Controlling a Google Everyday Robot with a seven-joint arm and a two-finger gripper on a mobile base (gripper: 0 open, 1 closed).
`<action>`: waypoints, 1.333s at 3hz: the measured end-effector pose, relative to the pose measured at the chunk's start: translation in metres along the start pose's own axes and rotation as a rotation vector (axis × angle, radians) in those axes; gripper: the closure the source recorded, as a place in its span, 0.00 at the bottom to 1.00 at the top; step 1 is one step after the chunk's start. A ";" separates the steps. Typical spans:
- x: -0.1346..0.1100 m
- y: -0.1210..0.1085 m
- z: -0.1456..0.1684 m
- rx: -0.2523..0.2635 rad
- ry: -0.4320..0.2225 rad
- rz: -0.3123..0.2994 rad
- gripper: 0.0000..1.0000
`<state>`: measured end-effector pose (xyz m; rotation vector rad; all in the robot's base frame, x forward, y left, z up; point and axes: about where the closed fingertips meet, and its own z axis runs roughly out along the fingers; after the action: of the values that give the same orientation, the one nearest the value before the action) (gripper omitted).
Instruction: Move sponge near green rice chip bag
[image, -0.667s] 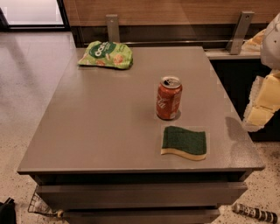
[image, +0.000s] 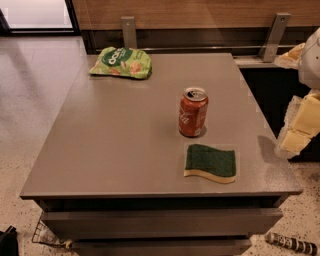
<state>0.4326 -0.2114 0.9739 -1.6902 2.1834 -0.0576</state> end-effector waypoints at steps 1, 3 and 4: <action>0.033 0.023 0.045 -0.039 -0.176 0.045 0.00; 0.043 0.040 0.099 -0.040 -0.587 0.064 0.00; 0.007 0.042 0.101 -0.065 -0.852 0.067 0.00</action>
Offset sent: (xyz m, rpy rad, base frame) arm -0.0272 0.0043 -0.1003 0.8321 -0.1133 0.1234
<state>0.4243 -0.1866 0.8676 -1.3108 1.5863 0.6369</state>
